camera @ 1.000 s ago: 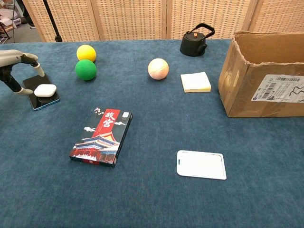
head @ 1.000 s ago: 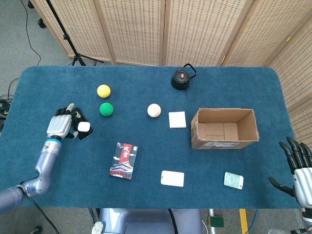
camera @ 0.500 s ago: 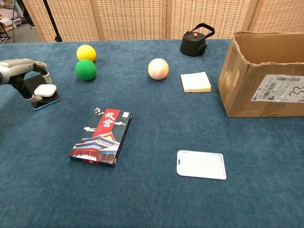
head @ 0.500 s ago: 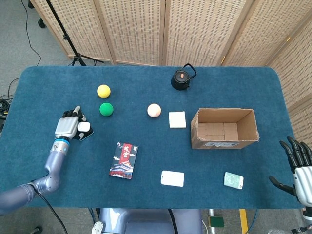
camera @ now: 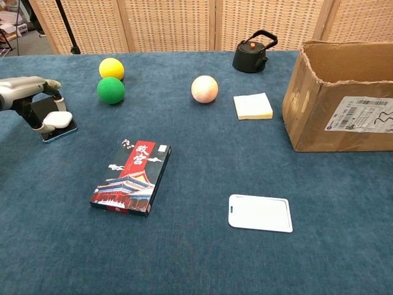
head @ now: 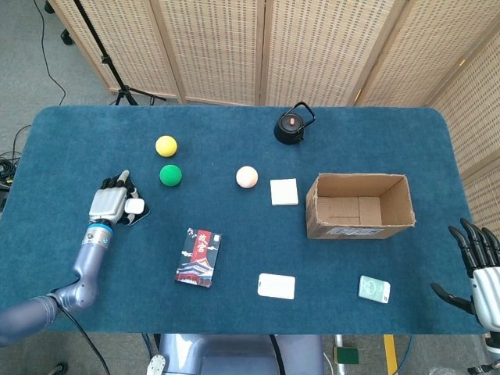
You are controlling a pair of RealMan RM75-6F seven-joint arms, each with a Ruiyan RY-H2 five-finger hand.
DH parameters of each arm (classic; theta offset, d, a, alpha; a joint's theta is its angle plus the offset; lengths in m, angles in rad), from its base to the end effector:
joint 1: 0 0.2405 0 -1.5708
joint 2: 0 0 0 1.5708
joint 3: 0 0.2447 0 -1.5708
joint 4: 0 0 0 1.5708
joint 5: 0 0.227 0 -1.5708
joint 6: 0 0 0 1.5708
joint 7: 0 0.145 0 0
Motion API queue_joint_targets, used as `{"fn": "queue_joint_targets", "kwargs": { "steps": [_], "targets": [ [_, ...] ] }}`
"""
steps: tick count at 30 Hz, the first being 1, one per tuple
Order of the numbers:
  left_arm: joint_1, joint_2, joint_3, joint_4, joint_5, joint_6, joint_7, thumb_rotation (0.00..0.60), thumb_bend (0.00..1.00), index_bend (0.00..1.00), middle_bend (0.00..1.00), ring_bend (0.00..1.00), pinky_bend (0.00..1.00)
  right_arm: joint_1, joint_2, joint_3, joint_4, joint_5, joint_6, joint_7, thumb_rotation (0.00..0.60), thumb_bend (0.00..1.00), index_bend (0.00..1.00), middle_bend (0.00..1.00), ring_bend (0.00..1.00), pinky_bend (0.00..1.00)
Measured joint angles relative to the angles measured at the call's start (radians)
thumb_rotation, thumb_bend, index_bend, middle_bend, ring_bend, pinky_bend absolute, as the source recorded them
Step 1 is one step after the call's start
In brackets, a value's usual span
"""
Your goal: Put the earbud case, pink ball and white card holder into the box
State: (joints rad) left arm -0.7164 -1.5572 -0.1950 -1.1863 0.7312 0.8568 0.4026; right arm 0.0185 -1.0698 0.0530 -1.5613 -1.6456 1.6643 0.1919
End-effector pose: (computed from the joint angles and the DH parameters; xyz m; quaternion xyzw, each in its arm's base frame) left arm -0.2539 0.3851 -0.0021 -0.6442 -0.4745 -0.2438 0.5481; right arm -0.3028 -0.1607 0.1735 0.5761 -0.3501 0.4766 0.5643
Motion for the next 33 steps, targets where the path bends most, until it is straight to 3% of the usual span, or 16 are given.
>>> {"fn": "queue_joint_targets", "kwargs": {
  "steps": [9, 15, 22, 26, 33],
  "targets": [
    [0.02, 0.067, -0.002, -0.123, 0.123, 0.094, -0.025, 0.6, 0.38, 0.51, 0.0, 0.0, 0.0, 0.0, 0.0, -0.001, -0.001, -0.001, -0.002, 0.003, 0.6, 0.0, 0.0, 0.0, 0.0, 0.0],
    [0.038, 0.099, 0.02, -0.233, 0.334, 0.174, -0.089, 0.6, 0.37, 0.51, 0.0, 0.0, 0.0, 0.0, 0.0, -0.003, -0.004, -0.006, 0.001, 0.001, 0.6, 0.0, 0.0, 0.0, 0.0, 0.0],
    [0.031, 0.077, 0.093, -0.354, 0.6, 0.22, -0.13, 0.6, 0.36, 0.51, 0.0, 0.0, 0.0, -0.002, 0.003, -0.003, -0.004, -0.008, 0.007, 0.008, 0.6, 0.0, 0.0, 0.0, 0.0, 0.0],
    [0.012, 0.034, 0.1, -0.389, 0.595, 0.199, -0.075, 0.6, 0.36, 0.51, 0.0, 0.0, 0.0, -0.002, 0.005, -0.002, -0.003, -0.005, 0.006, 0.013, 0.6, 0.0, 0.0, 0.0, 0.0, 0.0],
    [-0.043, -0.092, 0.067, -0.376, 0.47, 0.143, 0.077, 0.6, 0.36, 0.51, 0.0, 0.0, 0.0, -0.001, 0.008, 0.0, 0.0, 0.002, 0.002, 0.026, 0.6, 0.0, 0.0, 0.0, 0.0, 0.0]
  ]
}}
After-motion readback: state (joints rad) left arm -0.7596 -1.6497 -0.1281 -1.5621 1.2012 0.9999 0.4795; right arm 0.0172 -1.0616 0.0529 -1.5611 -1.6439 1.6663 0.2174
